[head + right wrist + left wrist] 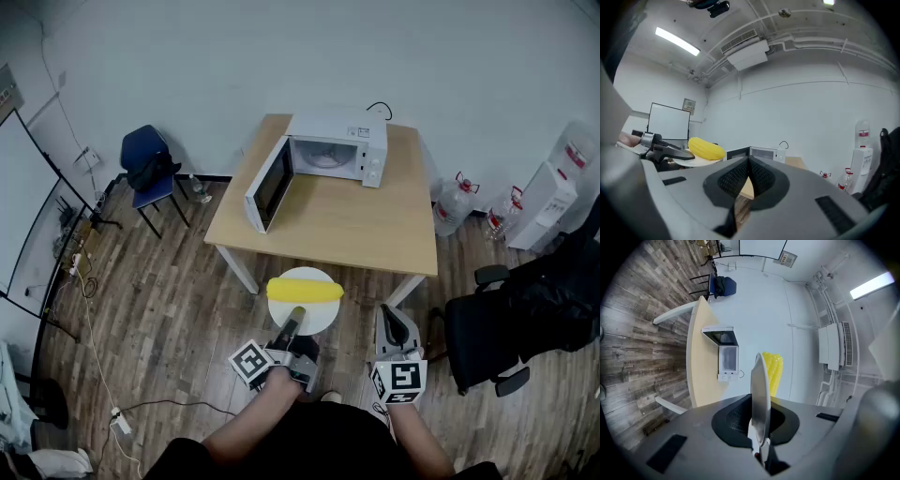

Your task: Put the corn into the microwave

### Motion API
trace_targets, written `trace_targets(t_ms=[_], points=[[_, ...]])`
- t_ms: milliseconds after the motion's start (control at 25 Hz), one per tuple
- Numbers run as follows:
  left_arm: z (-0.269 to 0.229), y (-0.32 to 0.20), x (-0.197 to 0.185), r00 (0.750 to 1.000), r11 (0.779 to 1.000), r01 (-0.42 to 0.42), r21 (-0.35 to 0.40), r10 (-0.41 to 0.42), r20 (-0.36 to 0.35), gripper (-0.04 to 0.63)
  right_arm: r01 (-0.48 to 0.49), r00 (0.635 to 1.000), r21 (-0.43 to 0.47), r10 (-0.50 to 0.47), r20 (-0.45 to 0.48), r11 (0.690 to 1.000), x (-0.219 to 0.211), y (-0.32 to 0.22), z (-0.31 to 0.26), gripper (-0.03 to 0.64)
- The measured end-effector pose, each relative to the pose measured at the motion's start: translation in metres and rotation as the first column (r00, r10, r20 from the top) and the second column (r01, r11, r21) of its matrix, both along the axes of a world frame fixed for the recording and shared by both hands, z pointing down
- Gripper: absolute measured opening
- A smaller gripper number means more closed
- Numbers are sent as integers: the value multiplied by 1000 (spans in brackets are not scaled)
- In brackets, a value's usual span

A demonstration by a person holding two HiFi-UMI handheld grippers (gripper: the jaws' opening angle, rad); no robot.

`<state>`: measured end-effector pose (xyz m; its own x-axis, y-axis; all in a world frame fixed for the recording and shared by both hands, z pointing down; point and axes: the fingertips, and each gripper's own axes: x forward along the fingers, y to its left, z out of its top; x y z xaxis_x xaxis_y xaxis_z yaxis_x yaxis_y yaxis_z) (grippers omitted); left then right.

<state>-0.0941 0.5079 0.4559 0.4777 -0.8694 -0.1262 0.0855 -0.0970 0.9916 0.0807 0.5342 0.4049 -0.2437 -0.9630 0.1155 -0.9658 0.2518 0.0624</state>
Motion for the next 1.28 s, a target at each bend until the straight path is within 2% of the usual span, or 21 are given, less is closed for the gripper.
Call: trace_targets(t_ms=[280,520,680,1000,1280], points=[[0,11,2,1000,1000,12,0,-11,26,18,-2,998,28,0,58,1000,10,17,-1,60],[7,7,2,998,999,38,-10,-38,43,18,-21,997,-9,22,79,1000,21,21,16,60],[18,-5,8,998,999,28,-19,-27,57,18,-48,995,-25,49,82,999,33,14,27,60],[29,-49,28,999,1000,-4,-14,4,40,18,-63,997,-41,65,48,997,43,-19,33,60],[34,-110,37,999,999,-29,-17,29,38,18,-60,997,-78,63,38,995,45,-82,44,60]])
